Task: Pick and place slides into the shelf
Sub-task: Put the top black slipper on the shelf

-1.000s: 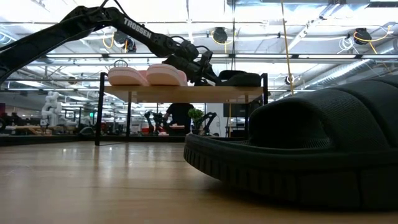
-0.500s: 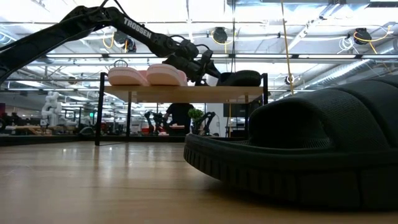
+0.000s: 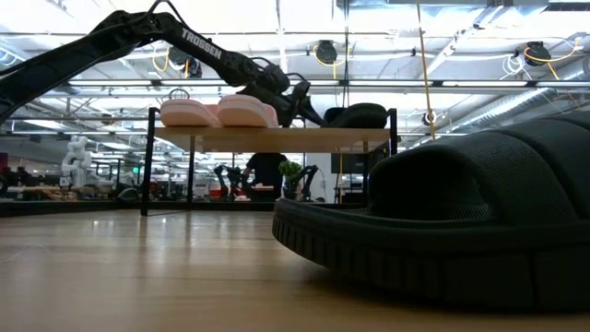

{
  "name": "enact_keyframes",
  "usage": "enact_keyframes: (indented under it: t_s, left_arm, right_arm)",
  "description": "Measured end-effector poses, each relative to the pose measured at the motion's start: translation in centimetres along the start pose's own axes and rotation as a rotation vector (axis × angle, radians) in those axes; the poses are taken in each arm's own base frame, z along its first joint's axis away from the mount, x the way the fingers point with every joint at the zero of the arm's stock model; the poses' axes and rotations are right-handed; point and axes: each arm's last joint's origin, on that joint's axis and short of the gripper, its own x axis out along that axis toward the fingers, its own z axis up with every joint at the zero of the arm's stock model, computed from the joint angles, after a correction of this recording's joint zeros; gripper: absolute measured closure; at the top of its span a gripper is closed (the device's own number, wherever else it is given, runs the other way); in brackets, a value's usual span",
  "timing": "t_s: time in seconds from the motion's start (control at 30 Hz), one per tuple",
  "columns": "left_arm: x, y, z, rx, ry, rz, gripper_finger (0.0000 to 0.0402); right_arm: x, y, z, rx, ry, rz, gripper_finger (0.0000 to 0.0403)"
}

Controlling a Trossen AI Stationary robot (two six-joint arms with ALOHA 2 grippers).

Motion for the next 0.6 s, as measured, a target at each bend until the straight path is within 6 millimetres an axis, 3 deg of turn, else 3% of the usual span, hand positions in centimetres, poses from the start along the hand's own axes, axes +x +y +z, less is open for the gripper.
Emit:
enact_keyframes:
  t_s: [0.6]
  left_arm:
    - [0.15,-0.6,-0.3,-0.013,0.04,-0.046,0.0131]
  right_arm:
    - [0.91,-0.14,-0.03,-0.011,-0.005,-0.033,0.0204]
